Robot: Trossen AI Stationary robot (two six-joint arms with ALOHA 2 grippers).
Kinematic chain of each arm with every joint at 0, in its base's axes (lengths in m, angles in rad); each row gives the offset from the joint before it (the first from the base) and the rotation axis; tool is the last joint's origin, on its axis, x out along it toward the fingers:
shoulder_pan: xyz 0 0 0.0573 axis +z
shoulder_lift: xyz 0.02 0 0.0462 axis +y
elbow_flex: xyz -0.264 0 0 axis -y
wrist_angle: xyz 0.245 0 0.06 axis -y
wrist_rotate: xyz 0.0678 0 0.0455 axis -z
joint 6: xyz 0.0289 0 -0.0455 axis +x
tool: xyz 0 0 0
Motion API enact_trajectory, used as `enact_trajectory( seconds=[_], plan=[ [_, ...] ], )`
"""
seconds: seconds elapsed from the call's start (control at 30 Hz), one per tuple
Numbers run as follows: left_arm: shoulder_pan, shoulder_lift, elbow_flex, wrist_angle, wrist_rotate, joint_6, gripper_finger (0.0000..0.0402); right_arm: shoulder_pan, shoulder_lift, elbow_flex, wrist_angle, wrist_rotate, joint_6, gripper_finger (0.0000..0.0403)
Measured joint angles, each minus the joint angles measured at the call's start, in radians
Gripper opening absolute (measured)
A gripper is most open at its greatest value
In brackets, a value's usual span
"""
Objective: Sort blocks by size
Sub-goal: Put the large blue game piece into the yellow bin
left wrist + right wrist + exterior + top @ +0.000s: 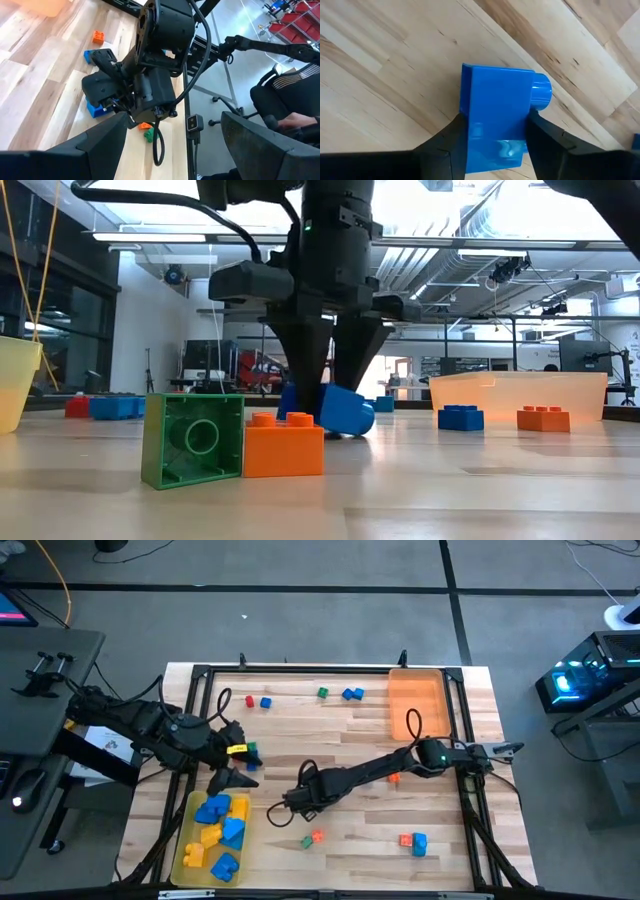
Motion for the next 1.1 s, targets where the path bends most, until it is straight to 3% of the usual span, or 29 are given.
enact_trajectory(
  seconds=[0.23,0.33,0.47,0.53,0.63,0.83,1.1],
  plan=[
    [-0.013,-0.042,0.015,0.001,0.090,0.018,0.0307,0.000,0.003,0.168,-0.072,0.088,-0.080,0.0117],
    [-0.013,-0.090,0.041,0.018,0.098,0.029,0.0307,0.000,0.001,0.247,0.057,0.115,-0.178,0.0078],
    [-0.013,-0.164,0.048,0.076,0.060,0.044,0.0307,0.000,-0.005,0.242,0.358,0.073,-0.273,0.0013],
    [-0.013,-0.196,0.048,0.084,0.029,0.034,0.0307,0.000,-0.002,0.236,0.434,0.057,-0.292,0.0005],
    [-0.013,-0.223,0.048,0.074,-0.024,0.015,0.0307,0.000,-0.001,0.235,0.381,0.067,-0.277,0.0031],
    [-0.013,-0.203,0.049,0.007,-0.098,0.010,0.0307,-0.002,0.001,0.246,0.089,0.084,-0.330,0.0123],
    [-0.012,-0.098,0.048,-0.021,-0.052,0.045,0.0307,-0.029,0.001,0.247,-0.005,-0.068,-0.548,0.0259]
  ],
)
